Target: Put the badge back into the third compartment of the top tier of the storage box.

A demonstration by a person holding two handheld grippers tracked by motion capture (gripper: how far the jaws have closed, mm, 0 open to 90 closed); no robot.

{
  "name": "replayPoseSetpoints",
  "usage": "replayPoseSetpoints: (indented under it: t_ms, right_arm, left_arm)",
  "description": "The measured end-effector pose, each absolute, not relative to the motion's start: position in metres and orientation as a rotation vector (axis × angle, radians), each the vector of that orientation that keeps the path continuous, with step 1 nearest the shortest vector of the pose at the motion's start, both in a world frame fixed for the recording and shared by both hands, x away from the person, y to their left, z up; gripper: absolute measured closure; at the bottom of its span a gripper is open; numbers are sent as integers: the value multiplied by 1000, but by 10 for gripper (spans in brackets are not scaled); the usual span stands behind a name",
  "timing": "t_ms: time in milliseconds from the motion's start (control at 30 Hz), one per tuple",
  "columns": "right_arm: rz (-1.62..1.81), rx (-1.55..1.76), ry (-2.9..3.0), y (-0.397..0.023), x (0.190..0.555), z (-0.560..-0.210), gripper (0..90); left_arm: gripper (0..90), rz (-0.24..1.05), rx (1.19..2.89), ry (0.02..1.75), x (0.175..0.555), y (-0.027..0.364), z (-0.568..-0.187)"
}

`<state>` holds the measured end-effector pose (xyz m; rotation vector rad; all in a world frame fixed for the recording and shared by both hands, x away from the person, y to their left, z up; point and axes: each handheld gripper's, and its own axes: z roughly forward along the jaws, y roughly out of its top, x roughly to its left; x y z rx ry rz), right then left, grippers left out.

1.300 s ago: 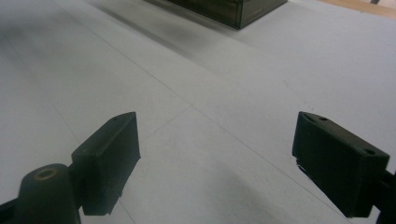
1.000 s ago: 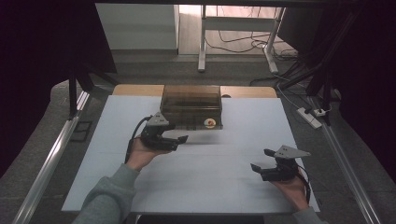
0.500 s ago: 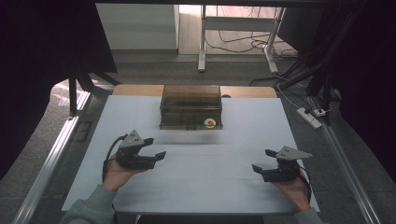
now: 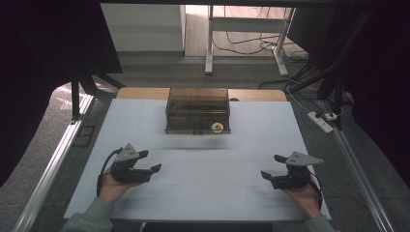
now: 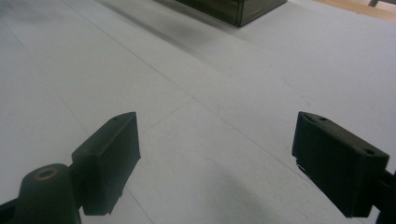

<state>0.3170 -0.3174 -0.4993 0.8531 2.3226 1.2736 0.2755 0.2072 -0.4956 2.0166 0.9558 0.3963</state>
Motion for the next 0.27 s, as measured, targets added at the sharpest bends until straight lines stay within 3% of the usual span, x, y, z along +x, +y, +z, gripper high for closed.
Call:
replayPoseSetpoints:
  t_ms: [267]
  right_arm:
    - [1287,850,2323,-317,317,-500,150]
  left_arm:
    - [254,383,2020,963,277,208,-498]
